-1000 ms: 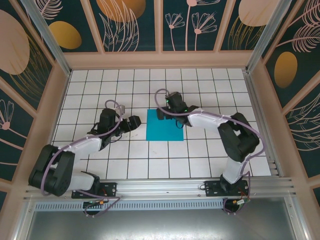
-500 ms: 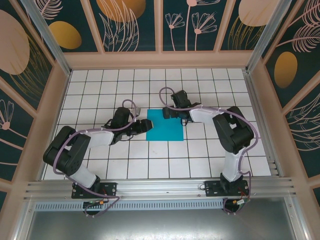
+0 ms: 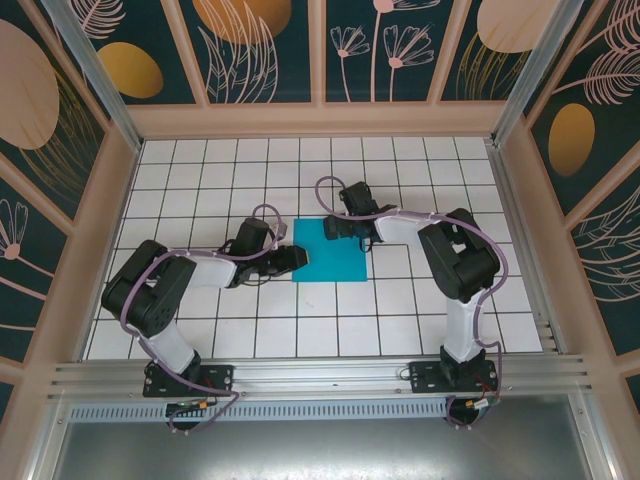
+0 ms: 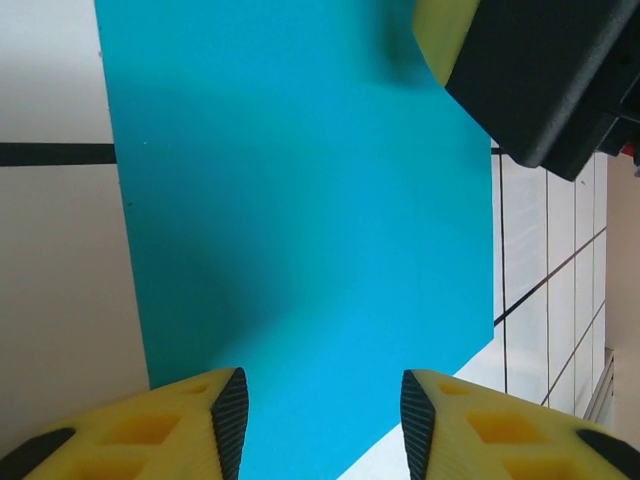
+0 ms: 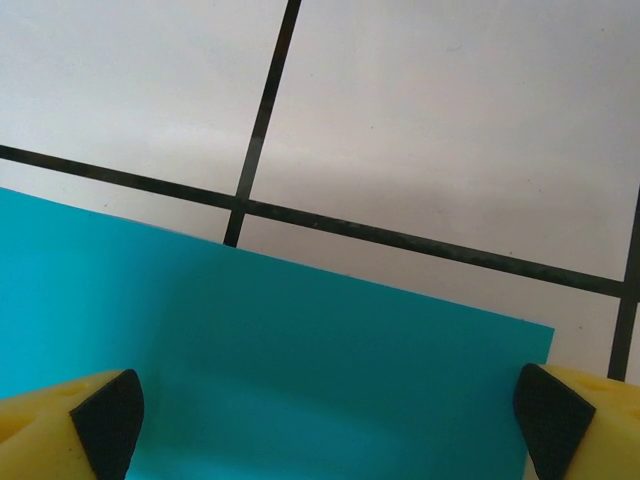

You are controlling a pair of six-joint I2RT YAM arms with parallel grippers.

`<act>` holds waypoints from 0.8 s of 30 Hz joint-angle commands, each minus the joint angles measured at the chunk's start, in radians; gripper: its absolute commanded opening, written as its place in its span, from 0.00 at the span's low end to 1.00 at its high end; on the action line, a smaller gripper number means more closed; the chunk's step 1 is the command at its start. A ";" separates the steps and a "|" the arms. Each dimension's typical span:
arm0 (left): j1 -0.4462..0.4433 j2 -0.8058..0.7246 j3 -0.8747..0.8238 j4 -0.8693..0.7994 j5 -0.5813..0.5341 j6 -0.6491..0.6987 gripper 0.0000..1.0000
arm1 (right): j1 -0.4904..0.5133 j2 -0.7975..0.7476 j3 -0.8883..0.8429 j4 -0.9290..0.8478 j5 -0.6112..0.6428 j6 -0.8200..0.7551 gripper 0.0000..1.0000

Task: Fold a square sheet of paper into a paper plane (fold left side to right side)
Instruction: Pick up the square sheet of paper from the center of the table.

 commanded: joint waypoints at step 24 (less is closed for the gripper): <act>-0.008 0.012 -0.011 0.015 -0.070 0.003 0.42 | 0.073 -0.119 -0.055 -0.105 -0.220 0.069 0.67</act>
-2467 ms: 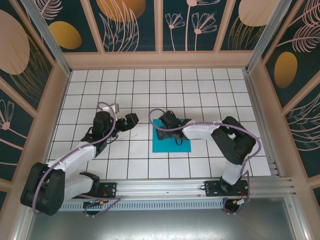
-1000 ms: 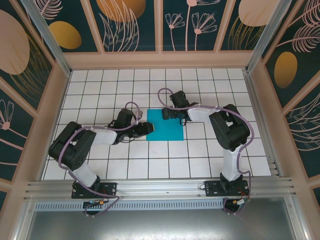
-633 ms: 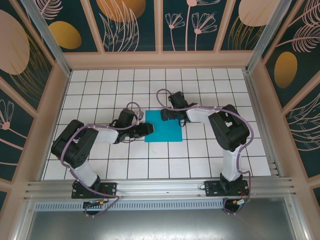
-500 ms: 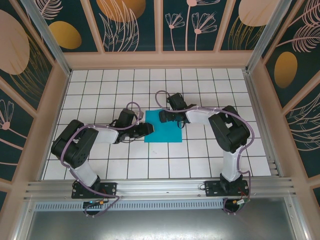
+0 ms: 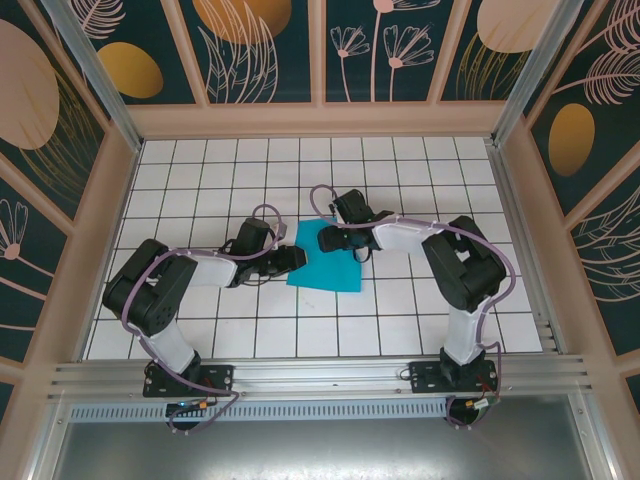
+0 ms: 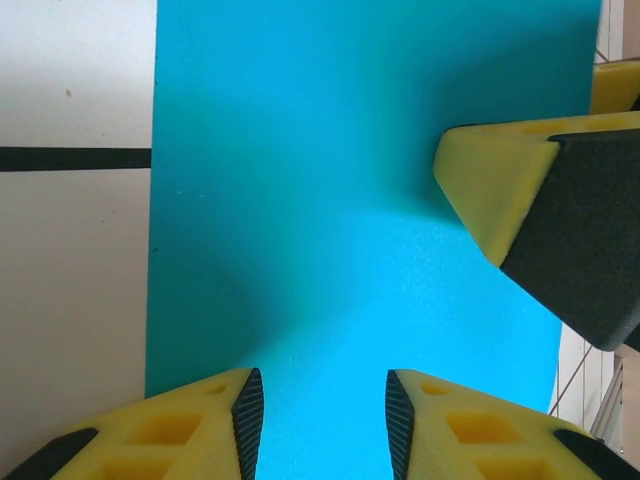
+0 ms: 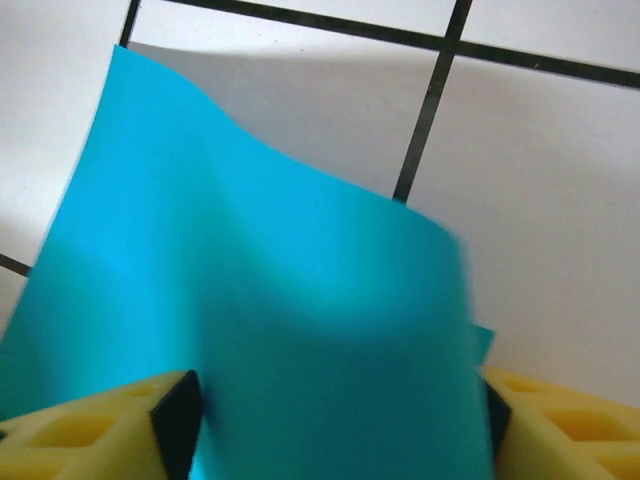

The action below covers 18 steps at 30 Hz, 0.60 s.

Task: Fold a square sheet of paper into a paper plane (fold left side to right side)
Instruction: Pick up the square sheet of paper from the center of the table.

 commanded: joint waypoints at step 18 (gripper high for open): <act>0.112 -0.463 0.021 -0.048 -0.115 0.130 0.76 | -0.126 -0.397 -0.177 0.156 -0.349 0.002 0.35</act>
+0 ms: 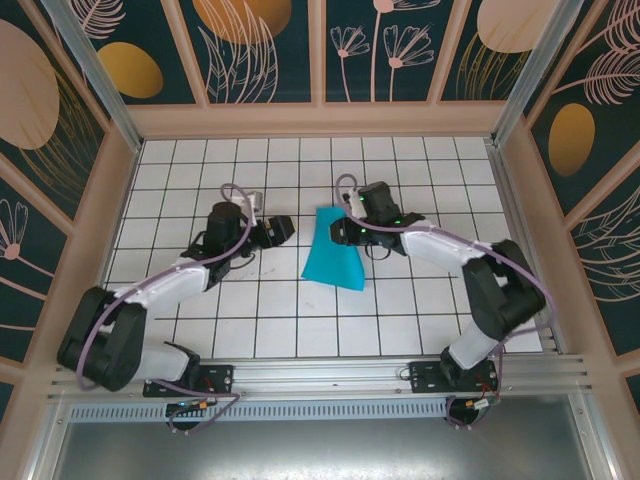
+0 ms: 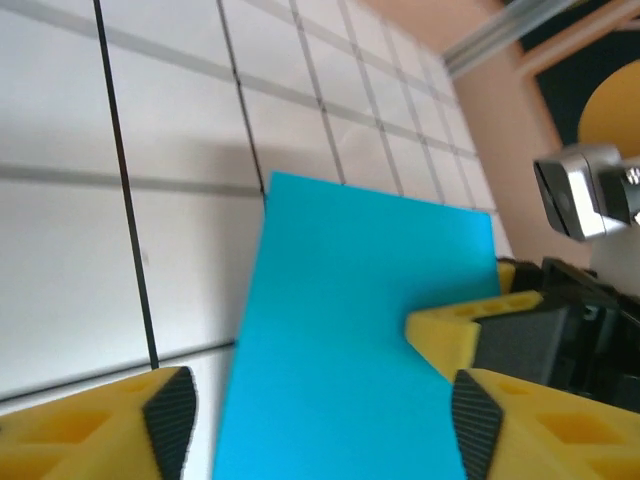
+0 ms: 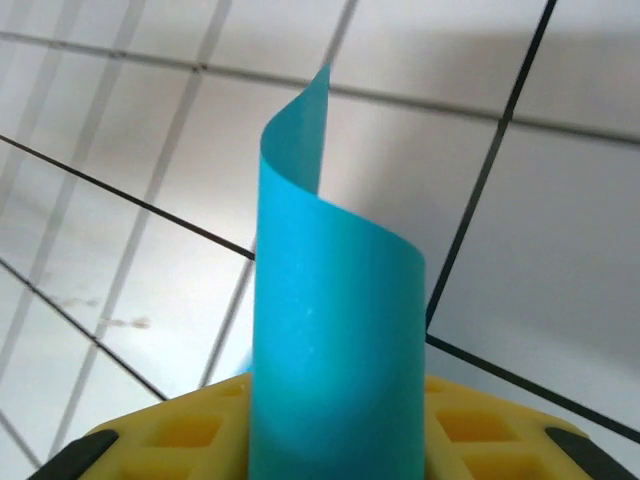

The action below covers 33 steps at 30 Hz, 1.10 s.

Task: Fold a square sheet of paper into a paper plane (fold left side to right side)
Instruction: Pick up the square sheet of paper from the center of the table, then place a square sheet of paper at the center of the table.

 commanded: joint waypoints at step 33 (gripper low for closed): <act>-0.045 -0.077 0.142 0.455 0.600 0.225 0.93 | -0.071 -0.450 0.179 0.055 -0.721 -0.198 0.25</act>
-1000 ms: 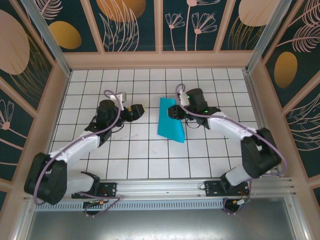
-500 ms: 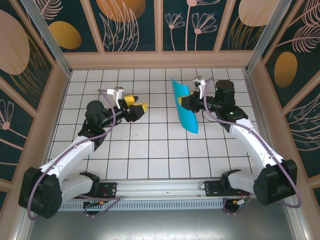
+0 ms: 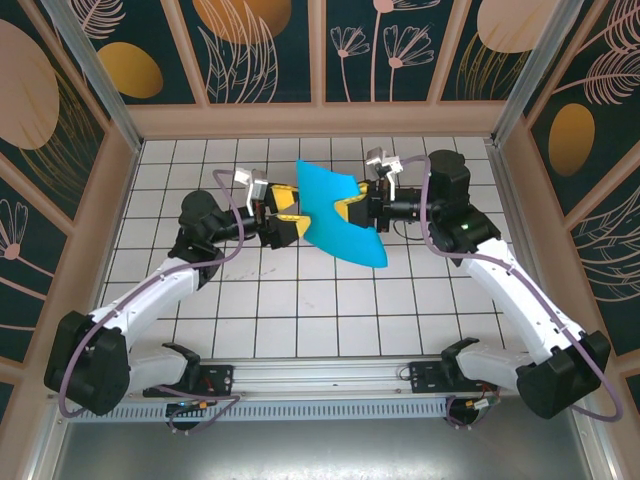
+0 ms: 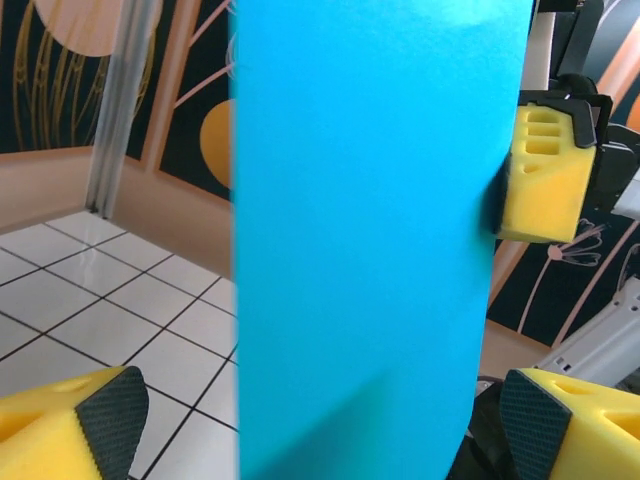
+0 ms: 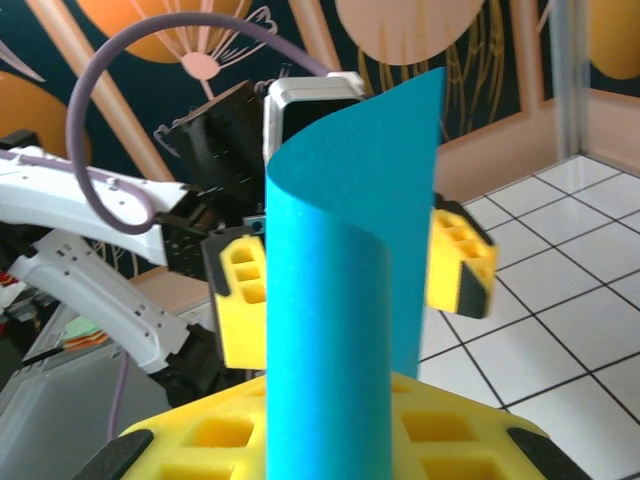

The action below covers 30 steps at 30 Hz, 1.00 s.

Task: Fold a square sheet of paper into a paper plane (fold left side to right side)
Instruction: Place a square sheet of paper at the center of the table.

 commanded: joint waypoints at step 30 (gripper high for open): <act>-0.026 0.338 0.048 -0.426 -0.353 -0.084 0.00 | -0.106 -0.036 -0.243 -0.082 0.744 0.185 0.83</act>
